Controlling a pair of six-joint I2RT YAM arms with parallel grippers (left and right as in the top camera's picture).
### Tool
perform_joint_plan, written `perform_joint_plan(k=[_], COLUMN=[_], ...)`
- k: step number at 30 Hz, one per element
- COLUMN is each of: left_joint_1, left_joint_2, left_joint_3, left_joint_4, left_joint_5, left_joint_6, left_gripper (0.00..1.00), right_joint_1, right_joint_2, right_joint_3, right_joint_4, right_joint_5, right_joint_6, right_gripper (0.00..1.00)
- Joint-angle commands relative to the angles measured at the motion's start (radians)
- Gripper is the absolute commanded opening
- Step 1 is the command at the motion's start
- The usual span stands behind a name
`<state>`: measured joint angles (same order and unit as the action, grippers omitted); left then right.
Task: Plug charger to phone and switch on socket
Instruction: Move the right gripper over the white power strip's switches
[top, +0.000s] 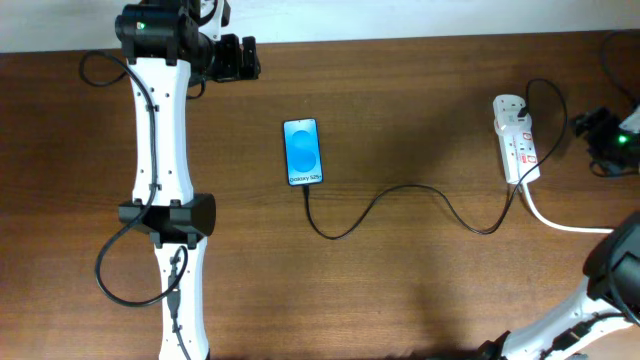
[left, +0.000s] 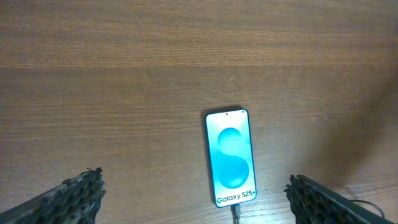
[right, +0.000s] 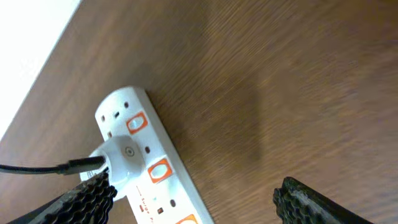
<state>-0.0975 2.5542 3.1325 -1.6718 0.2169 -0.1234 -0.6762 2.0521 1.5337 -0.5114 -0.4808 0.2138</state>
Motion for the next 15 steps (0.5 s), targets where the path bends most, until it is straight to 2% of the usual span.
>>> perform_joint_plan(k=[1, 15], left_joint_1=[0.004, 0.004], left_joint_2=[-0.017, -0.017], left_joint_3=[0.004, 0.004], left_joint_4=[0.001, 0.001], left_joint_5=[0.003, 0.003], left_joint_6=[0.005, 0.005], left_gripper=[0.99, 0.99], right_joint_1=[0.047, 0.087], right_joint_2=[0.035, 0.128], right_joint_3=[0.014, 0.014], right_joint_4=[0.005, 0.022], right_joint_5=[0.089, 0.131], right_joint_6=[0.001, 0.000], right_gripper=[0.87, 0.87])
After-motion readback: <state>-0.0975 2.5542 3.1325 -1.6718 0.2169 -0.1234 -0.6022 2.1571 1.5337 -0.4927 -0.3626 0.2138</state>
